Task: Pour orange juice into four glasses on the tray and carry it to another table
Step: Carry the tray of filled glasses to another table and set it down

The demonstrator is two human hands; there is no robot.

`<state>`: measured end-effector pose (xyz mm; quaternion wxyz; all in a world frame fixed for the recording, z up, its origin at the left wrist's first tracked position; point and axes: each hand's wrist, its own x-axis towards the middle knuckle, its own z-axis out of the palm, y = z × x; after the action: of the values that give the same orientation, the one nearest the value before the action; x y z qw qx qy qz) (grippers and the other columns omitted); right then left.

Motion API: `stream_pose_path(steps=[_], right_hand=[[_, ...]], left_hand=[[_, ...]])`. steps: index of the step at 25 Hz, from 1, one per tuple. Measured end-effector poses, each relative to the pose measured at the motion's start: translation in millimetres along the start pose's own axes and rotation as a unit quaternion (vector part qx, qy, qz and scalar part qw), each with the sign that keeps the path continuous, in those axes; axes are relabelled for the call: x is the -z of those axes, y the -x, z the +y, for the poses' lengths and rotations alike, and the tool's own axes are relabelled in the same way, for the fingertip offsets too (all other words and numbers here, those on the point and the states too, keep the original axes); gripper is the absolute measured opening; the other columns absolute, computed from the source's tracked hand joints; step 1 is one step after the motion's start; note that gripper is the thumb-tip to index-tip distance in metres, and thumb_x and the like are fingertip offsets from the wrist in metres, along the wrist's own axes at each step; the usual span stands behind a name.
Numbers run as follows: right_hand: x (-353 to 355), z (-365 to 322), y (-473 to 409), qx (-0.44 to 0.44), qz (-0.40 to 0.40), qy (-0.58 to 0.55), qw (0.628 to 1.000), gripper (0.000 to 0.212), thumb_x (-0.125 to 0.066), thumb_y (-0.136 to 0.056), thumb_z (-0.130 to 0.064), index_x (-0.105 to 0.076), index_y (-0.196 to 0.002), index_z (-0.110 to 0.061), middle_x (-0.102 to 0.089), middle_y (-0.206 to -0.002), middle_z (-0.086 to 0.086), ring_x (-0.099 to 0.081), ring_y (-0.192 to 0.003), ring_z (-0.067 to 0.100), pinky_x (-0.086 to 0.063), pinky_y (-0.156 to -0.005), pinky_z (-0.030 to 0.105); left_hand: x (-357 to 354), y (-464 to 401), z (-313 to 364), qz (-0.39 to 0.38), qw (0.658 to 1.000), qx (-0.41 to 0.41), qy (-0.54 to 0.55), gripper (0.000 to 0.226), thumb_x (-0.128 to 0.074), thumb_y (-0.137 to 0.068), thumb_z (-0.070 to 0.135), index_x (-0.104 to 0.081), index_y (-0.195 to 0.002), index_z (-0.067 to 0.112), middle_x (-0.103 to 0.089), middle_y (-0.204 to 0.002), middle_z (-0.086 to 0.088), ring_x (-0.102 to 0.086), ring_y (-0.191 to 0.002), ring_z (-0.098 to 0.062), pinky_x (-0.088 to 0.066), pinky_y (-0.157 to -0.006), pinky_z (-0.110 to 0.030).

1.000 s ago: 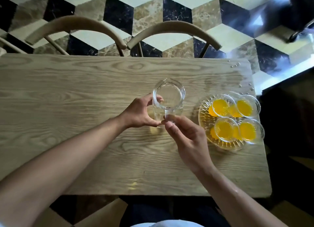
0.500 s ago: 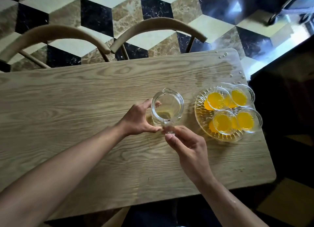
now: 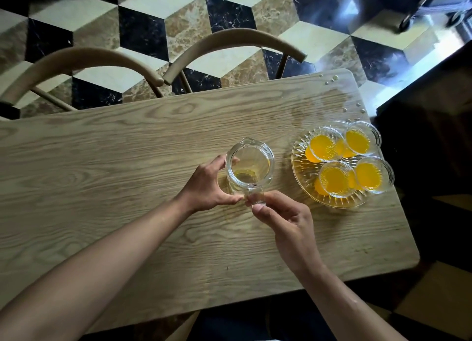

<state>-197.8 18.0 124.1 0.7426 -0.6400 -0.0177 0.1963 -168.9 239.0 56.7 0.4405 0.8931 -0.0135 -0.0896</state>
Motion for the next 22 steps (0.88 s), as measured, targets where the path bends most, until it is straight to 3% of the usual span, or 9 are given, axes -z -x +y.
stream_pose_path(steps=[7,12,14,16,18,22], right_hand=[[1.3,0.9,0.6,-0.009,0.000,-0.003,1.000,0.020,-0.070,-0.085,-0.014,-0.079,-0.101,-0.006,-0.071,-0.094,0.030,-0.065,-0.086,0.021,-0.052,-0.075,0.023],[2.3,-2.1,-0.2,-0.019,0.007,-0.021,1.000,0.027,-0.066,-0.084,-0.007,-0.074,-0.108,0.002,-0.078,-0.101,0.017,-0.072,-0.093,0.014,-0.053,-0.078,0.019],[8.1,-3.6,-3.4,-0.021,0.012,-0.010,1.000,0.029,-0.066,-0.082,-0.008,-0.073,-0.108,0.003,-0.079,-0.101,0.011,-0.073,-0.094,0.014,-0.053,-0.078,0.019],[14.0,-3.7,-3.7,-0.025,0.014,0.001,1.000,0.029,-0.066,-0.081,-0.008,-0.074,-0.108,-0.003,-0.079,-0.100,0.004,-0.073,-0.096,0.011,-0.053,-0.079,0.019],[20.6,-3.5,-2.5,-0.025,0.017,0.025,0.999,0.031,-0.066,-0.079,-0.010,-0.074,-0.110,-0.008,-0.079,-0.104,0.004,-0.073,-0.101,0.014,-0.054,-0.082,0.022],[33.0,-7.7,0.9,-0.016,0.024,0.058,0.998,0.034,-0.068,-0.078,-0.012,-0.074,-0.111,-0.013,-0.078,-0.108,0.007,-0.073,-0.106,0.017,-0.054,-0.085,0.025]], left_hand=[[-6.7,5.8,-2.2,0.012,0.999,0.028,0.014,0.098,-0.084,-0.057,0.061,-0.063,-0.139,0.012,-0.072,-0.134,0.002,-0.069,-0.122,-0.018,-0.051,-0.106,-0.032],[-11.6,10.4,-0.3,0.018,0.994,0.075,0.072,0.114,-0.088,-0.054,0.052,-0.050,-0.153,0.012,-0.056,-0.138,0.025,-0.057,-0.132,0.000,-0.042,-0.112,-0.012],[-11.6,10.8,-6.2,0.010,0.992,0.087,0.085,0.124,-0.099,-0.053,0.041,-0.041,-0.159,0.012,-0.055,-0.151,0.014,-0.052,-0.141,-0.004,-0.038,-0.116,-0.014],[-9.6,13.9,-11.6,0.008,0.991,0.102,0.085,0.132,-0.105,-0.055,0.033,-0.034,-0.164,0.011,-0.050,-0.161,-0.003,-0.048,-0.149,-0.014,-0.040,-0.122,-0.029],[-7.1,17.9,-11.6,0.011,0.991,0.103,0.080,0.130,-0.105,-0.058,0.031,-0.032,-0.164,0.012,-0.050,-0.162,-0.007,-0.047,-0.150,-0.015,-0.042,-0.124,-0.040],[2.9,29.5,6.4,0.053,0.991,0.098,0.076,0.123,-0.102,-0.059,0.039,-0.038,-0.162,0.013,-0.052,-0.160,-0.007,-0.049,-0.147,-0.013,-0.043,-0.121,-0.038]])
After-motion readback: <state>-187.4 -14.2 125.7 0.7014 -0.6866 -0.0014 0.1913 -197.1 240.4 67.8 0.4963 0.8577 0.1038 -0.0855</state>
